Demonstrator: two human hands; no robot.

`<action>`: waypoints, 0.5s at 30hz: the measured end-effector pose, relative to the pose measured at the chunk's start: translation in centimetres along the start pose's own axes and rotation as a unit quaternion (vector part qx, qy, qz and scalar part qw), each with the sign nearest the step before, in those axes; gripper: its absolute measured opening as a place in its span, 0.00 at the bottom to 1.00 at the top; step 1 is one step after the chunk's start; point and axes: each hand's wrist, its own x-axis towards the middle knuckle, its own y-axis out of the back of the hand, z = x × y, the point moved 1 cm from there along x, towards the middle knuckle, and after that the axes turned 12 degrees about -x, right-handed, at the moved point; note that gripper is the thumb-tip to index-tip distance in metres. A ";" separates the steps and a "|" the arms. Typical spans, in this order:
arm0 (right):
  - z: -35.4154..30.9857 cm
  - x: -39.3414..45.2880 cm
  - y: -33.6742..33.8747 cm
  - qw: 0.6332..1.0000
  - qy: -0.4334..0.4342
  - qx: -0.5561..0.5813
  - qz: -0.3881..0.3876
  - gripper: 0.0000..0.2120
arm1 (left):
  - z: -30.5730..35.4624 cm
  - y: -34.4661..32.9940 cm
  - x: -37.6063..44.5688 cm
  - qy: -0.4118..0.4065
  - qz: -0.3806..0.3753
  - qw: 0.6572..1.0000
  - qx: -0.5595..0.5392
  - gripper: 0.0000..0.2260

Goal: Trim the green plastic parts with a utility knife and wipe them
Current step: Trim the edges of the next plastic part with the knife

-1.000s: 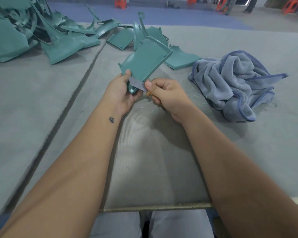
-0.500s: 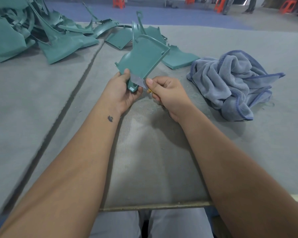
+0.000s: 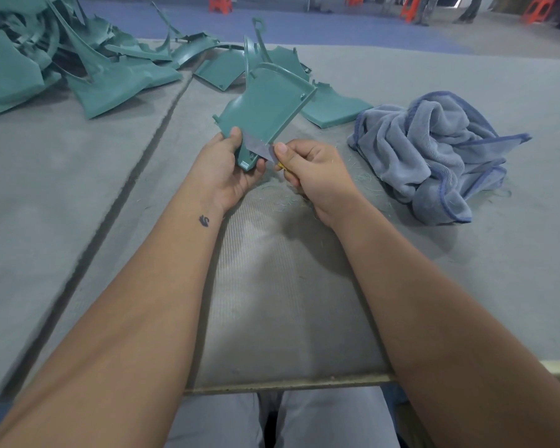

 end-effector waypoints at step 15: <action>0.5 0.3 0.2 0.999 -0.018 0.032 0.024 0.15 | 0.0 0.0 0.0 -0.006 0.002 1.000 -0.001 0.10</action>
